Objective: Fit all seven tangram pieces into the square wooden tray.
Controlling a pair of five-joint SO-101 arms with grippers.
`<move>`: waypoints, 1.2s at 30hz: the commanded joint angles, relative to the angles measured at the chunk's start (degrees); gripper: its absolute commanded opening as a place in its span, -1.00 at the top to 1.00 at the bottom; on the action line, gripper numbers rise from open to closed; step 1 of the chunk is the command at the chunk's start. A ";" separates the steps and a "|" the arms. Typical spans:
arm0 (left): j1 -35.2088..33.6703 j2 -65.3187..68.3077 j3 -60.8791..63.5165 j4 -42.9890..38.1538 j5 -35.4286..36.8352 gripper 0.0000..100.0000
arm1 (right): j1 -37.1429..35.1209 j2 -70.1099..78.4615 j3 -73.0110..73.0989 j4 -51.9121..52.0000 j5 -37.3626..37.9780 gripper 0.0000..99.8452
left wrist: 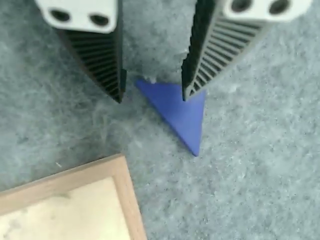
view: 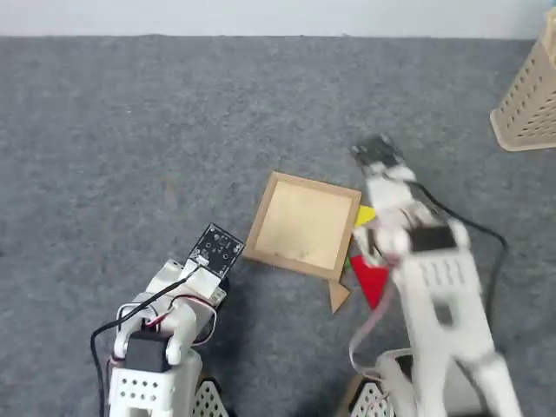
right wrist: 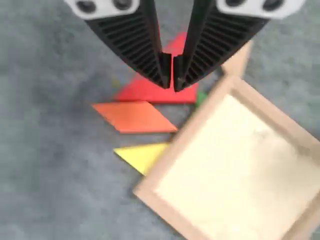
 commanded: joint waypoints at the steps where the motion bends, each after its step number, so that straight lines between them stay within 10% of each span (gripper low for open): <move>1: 0.09 -0.70 -0.66 0.26 0.44 0.65 | -3.56 15.78 -11.60 -2.07 -4.75 0.99; 15: 0.09 -0.70 -0.66 0.26 0.44 0.65 | -3.91 38.02 -27.25 -4.97 -14.07 0.97; 22: 0.09 -0.70 -0.66 0.26 0.44 0.65 | -5.67 43.12 -27.34 -6.11 -17.41 0.65; 36: 0.09 -0.70 -0.66 0.26 0.44 0.65 | -5.58 30.02 -24.35 -4.62 -14.51 0.67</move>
